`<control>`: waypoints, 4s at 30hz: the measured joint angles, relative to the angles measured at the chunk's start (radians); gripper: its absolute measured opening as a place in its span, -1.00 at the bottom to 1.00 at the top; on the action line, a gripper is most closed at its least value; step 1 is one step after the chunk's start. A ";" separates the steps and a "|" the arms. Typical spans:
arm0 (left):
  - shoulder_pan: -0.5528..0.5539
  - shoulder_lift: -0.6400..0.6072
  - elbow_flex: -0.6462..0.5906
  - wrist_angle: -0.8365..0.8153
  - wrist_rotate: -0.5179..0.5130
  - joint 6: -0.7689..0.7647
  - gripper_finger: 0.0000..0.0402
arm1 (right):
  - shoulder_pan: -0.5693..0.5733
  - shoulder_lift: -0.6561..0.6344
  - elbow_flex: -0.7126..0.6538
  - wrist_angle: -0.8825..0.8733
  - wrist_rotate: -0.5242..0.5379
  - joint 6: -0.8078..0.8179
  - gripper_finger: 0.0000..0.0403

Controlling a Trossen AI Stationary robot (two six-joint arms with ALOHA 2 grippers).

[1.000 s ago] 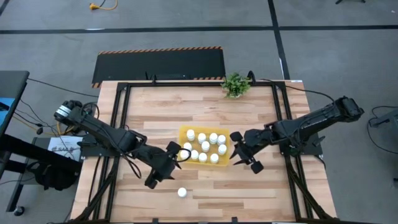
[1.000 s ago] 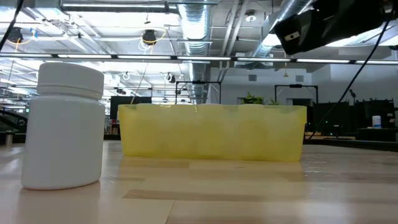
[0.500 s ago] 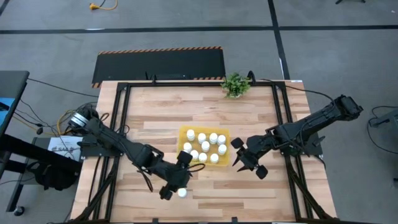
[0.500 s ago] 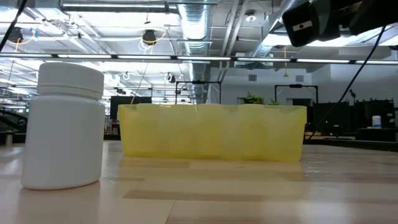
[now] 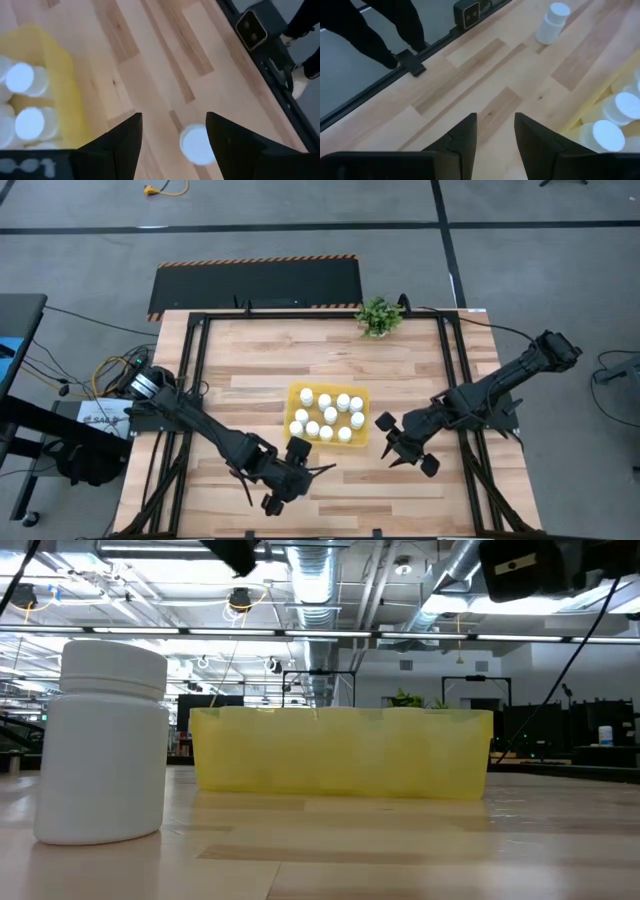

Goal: Pick and place pill bottles into a basket
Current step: Put the white pill bottle into the yellow bin

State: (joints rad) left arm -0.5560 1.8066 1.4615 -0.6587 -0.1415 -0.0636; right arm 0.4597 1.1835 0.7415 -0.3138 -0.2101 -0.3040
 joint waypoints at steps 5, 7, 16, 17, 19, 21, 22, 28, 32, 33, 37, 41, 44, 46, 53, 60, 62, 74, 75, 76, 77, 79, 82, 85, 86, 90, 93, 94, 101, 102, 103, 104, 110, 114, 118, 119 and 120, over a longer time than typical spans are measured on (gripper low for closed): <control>-0.002 -0.003 0.015 -0.037 -0.013 -0.064 0.04 | 0.012 0.000 0.000 0.000 0.001 0.016 -0.38; -0.005 -0.002 0.022 -0.081 -0.006 -0.082 0.06 | 0.012 0.000 0.000 0.000 0.001 0.016 -0.38; -0.021 0.012 0.031 -0.124 -0.002 -0.040 0.16 | 0.011 0.000 0.000 0.009 0.007 0.017 -0.38; -0.023 0.012 0.031 -0.122 -0.003 -0.009 0.16 | 0.010 0.000 0.000 0.008 0.007 0.017 -0.38; -0.030 0.012 0.031 -0.114 -0.003 0.054 0.16 | 0.010 0.000 0.000 0.010 0.007 0.017 -0.38; -0.034 0.012 0.031 -0.117 -0.001 0.102 0.16 | 0.010 0.000 0.000 0.009 0.006 0.017 -0.38; -0.036 0.012 0.031 -0.116 0.003 0.116 0.16 | 0.010 0.000 0.000 0.010 0.006 0.017 -0.38; -0.040 0.012 0.031 -0.109 0.046 0.129 0.16 | 0.010 0.000 0.000 0.008 0.007 0.018 -0.38; -0.040 0.013 0.031 -0.109 0.043 0.105 0.16 | 0.010 0.000 0.000 0.008 0.006 0.030 -0.38; -0.040 0.020 0.031 -0.104 0.042 0.102 0.16 | 0.010 0.000 0.000 0.008 0.006 0.040 -0.38; -0.045 0.047 0.030 -0.091 0.050 0.102 0.16 | 0.013 0.000 0.000 0.007 0.005 0.053 -0.38; -0.050 0.075 0.030 -0.098 0.053 0.103 0.16 | 0.019 0.000 0.000 0.006 0.005 0.053 -0.38; -0.053 0.078 0.029 -0.092 0.054 0.106 0.16 | 0.018 0.000 0.000 0.005 0.004 0.053 -0.38; -0.053 0.078 0.028 -0.095 0.036 0.106 0.16 | 0.018 0.000 0.000 0.002 0.004 0.060 -0.38; -0.053 0.095 0.027 -0.122 0.031 0.100 0.16 | 0.018 0.000 0.000 0.000 0.003 0.068 -0.38; -0.052 0.106 0.027 -0.112 0.025 0.098 0.16 | 0.018 0.000 0.000 0.000 0.003 0.068 -0.38; -0.048 0.106 0.027 -0.121 0.023 0.103 0.16 | 0.018 0.000 0.000 0.001 0.003 0.068 -0.38; -0.047 0.112 0.021 -0.121 0.047 0.123 0.17 | 0.018 0.000 0.000 0.000 0.003 0.068 -0.38; -0.046 0.112 0.021 -0.116 0.054 0.122 0.17 | 0.018 0.000 0.000 0.000 0.003 0.068 -0.38; -0.046 0.118 0.022 -0.109 0.056 0.123 0.17 | 0.018 0.000 0.000 0.000 0.003 0.068 -0.38; -0.046 0.123 0.022 -0.102 0.056 0.125 0.17 | 0.018 0.000 0.000 0.000 0.002 0.068 -0.38; -0.046 0.130 0.020 -0.109 0.058 0.133 0.17 | 0.018 0.000 0.000 0.000 0.003 0.067 -0.38; -0.046 0.142 0.021 -0.076 0.059 0.135 0.17 | 0.018 0.000 0.000 0.000 0.003 0.068 -0.38; -0.045 0.149 0.021 -0.077 0.060 0.141 0.17 | 0.018 0.000 0.000 0.000 0.003 0.068 -0.38; -0.043 0.154 0.021 -0.066 0.060 0.145 0.17 | 0.018 0.000 0.000 0.000 0.002 0.068 -0.38; -0.042 0.159 0.021 -0.060 0.077 0.150 0.16 | 0.018 0.000 0.000 0.000 0.002 0.068 -0.38; -0.042 0.160 0.021 -0.064 0.078 0.150 0.16 | 0.018 0.000 0.000 0.001 0.002 0.068 -0.38; -0.040 0.160 0.021 -0.064 0.078 0.150 0.16 | 0.018 0.000 0.000 0.001 0.002 0.068 -0.38; -0.039 0.160 0.021 -0.092 0.062 0.150 0.16 | 0.018 0.000 0.000 0.002 0.002 0.068 -0.38; -0.039 0.160 0.021 -0.093 0.056 0.149 0.16 | 0.018 0.000 0.000 0.002 0.002 0.068 -0.38; -0.039 0.160 0.021 -0.091 0.055 0.149 0.16 | 0.018 0.000 0.000 0.002 0.002 0.068 -0.38; -0.039 0.160 0.021 -0.090 0.054 0.148 0.16 | 0.018 0.000 0.000 0.002 0.002 0.068 -0.38; -0.039 0.160 0.021 -0.088 0.054 0.141 0.16 | 0.018 0.000 0.000 0.004 0.002 0.068 -0.38; -0.038 0.160 0.021 -0.088 0.056 0.140 0.09 | 0.018 0.000 0.000 0.004 0.002 0.068 -0.38; -0.034 0.160 0.021 -0.088 0.085 0.140 -0.09 | 0.018 0.000 0.000 0.004 0.002 0.068 -0.38; -0.034 0.160 0.021 -0.088 0.089 0.141 -0.15 | 0.018 0.000 0.000 0.004 0.002 0.068 -0.38; -0.034 0.160 0.021 -0.088 0.092 0.143 -0.19 | 0.018 0.000 0.000 0.004 0.002 0.069 -0.38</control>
State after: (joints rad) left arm -0.5900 1.9667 1.4826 -0.7464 -0.0491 0.0797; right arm 0.4778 1.1836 0.7414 -0.3096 -0.2077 -0.2352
